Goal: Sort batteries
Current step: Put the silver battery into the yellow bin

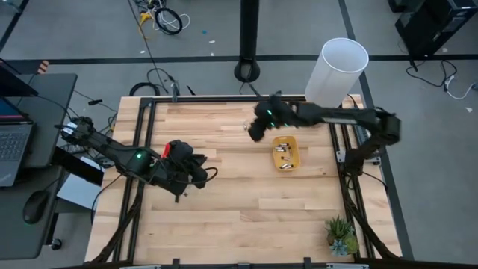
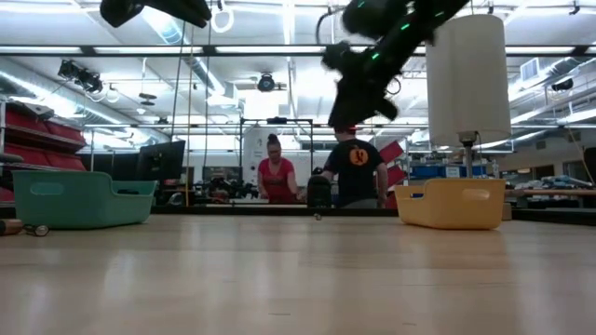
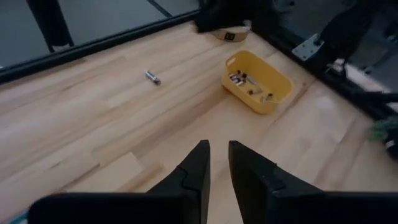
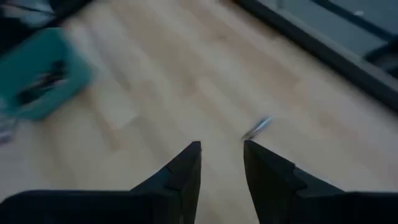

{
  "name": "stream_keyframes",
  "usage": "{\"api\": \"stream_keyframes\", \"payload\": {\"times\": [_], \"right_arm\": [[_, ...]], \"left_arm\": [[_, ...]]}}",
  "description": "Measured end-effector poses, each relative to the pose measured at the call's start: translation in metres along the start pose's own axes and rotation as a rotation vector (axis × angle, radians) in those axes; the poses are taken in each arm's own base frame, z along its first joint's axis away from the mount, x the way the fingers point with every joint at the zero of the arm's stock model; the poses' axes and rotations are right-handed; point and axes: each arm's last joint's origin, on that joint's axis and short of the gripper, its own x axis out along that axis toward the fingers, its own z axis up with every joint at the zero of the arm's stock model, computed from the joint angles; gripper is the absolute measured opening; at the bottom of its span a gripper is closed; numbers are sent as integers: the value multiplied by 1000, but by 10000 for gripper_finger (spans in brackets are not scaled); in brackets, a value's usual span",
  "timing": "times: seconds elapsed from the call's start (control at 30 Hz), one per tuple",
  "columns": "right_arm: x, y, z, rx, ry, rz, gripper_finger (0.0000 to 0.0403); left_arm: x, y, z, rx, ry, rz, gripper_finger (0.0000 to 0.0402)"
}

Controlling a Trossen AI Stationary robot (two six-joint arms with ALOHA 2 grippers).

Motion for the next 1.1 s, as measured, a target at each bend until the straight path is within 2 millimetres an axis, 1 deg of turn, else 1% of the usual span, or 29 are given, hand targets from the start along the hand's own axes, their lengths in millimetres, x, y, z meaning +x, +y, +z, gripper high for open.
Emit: {"api": "stream_keyframes", "payload": {"times": [0.1, 0.17, 0.23, 0.33, 0.47, 0.6, 0.73, 0.87, 1.0, 1.1], "right_arm": [[30, -11, 21, -61, 34, -69, 129], [52, -18, 27, -96, 77, -105, 135], [70, -23, 30, -94, 100, -124, 145], [94, -26, 31, -75, 116, -118, 163], [125, -29, 19, -37, 222, -133, 188], [139, -32, 20, 42, 289, -171, 206], [152, -35, 20, 65, 369, -209, 210], [159, -43, 30, 122, 404, -207, 202], [169, -56, 31, 172, 492, -230, 192], [173, -60, 34, 188, 542, -227, 184]], "left_arm": [[0, 0, 0, -44, -3, -2, 72], [0, 0, 1, -69, -3, -2, 72], [0, 0, 1, -85, -4, -1, 72], [0, 0, 0, -104, -2, -4, 72], [-2, -2, -2, -101, 32, -26, 72], [-3, -2, -3, -95, 58, -40, 72], [-3, -2, -4, -88, 78, -45, 72], [-4, -3, -6, -64, 136, -72, 72], [-4, -3, -6, -59, 141, -70, 72], [-4, -2, -7, -51, 140, -62, 72]]}}
